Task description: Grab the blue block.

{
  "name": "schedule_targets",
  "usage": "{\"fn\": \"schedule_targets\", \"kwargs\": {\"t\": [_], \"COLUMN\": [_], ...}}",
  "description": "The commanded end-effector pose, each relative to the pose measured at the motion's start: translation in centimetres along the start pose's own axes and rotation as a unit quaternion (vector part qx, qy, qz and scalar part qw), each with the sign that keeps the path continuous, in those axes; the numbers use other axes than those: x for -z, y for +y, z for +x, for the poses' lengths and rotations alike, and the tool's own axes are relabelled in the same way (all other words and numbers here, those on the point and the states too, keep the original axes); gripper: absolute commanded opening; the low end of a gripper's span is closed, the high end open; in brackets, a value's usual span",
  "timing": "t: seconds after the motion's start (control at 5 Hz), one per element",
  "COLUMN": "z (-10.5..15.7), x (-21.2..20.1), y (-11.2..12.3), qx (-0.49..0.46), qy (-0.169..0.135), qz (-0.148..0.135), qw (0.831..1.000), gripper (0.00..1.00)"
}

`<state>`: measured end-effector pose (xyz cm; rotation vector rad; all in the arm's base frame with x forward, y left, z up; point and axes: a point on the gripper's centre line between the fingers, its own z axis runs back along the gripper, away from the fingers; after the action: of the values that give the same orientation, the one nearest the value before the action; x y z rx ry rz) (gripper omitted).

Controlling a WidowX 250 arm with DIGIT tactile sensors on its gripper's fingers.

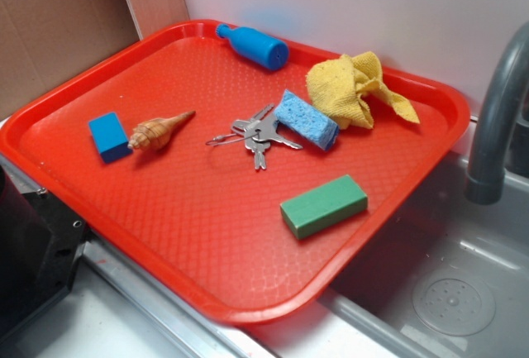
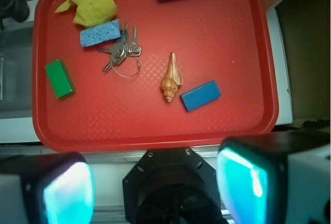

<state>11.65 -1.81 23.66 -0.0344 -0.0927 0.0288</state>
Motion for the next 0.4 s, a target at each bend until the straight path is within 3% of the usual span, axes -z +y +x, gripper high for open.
{"fn": "schedule_targets", "kwargs": {"t": [0.0,0.2], "z": [0.0,3.1], "x": [0.0,5.2], "y": [0.0,4.0], "qx": [0.000,-0.098], "qy": [0.000,0.051], "qz": [0.000,0.027], "qw": [1.000,0.993], "gripper": [1.00,1.00]}}
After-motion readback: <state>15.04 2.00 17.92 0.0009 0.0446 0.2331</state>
